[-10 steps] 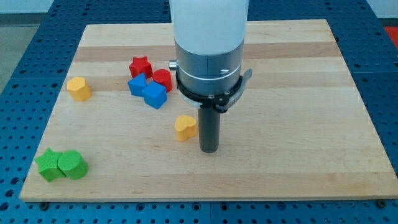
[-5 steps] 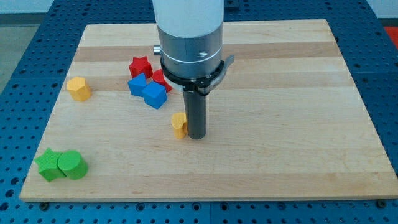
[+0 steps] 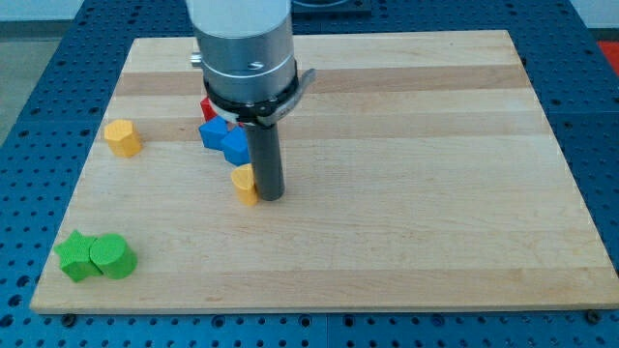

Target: Slide the yellow heart diagonally bottom left to the blue cube

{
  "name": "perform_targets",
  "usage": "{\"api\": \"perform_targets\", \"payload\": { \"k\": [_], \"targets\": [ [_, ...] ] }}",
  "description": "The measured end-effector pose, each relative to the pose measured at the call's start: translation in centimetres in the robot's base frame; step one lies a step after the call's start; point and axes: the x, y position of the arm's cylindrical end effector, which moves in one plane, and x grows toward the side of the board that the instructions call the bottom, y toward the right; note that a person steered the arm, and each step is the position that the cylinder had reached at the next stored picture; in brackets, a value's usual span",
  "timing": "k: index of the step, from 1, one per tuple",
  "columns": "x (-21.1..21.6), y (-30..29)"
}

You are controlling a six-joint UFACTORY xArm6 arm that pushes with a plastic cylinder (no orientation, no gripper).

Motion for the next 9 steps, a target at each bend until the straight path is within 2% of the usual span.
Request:
{"api": "perform_targets", "payload": {
  "k": [5,9],
  "targets": [
    [-0.2,-7.4],
    [-2.5,-8.8]
  ]
}}
